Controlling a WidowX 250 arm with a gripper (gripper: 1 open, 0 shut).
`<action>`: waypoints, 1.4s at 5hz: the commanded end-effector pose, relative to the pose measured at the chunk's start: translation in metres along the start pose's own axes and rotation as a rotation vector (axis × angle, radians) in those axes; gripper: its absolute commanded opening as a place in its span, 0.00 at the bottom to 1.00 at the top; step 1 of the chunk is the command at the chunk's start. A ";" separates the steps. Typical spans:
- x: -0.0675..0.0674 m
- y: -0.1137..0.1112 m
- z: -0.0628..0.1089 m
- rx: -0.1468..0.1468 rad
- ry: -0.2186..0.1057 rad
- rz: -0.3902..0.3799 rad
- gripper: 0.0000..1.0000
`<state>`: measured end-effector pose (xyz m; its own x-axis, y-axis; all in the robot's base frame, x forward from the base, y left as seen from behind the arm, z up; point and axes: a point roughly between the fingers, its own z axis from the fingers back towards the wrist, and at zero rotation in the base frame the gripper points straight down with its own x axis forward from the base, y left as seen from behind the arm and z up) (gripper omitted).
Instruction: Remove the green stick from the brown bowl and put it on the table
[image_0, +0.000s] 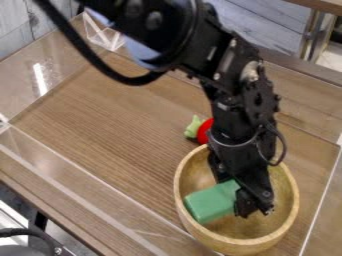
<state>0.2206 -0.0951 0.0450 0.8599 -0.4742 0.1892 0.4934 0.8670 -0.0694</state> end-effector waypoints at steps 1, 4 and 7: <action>0.010 -0.003 0.004 0.014 -0.043 0.034 0.00; 0.019 0.005 0.017 0.011 -0.043 0.034 0.00; 0.021 0.025 0.028 -0.012 -0.044 -0.089 0.00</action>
<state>0.2369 -0.0774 0.0605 0.8187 -0.5457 0.1788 0.5655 0.8204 -0.0852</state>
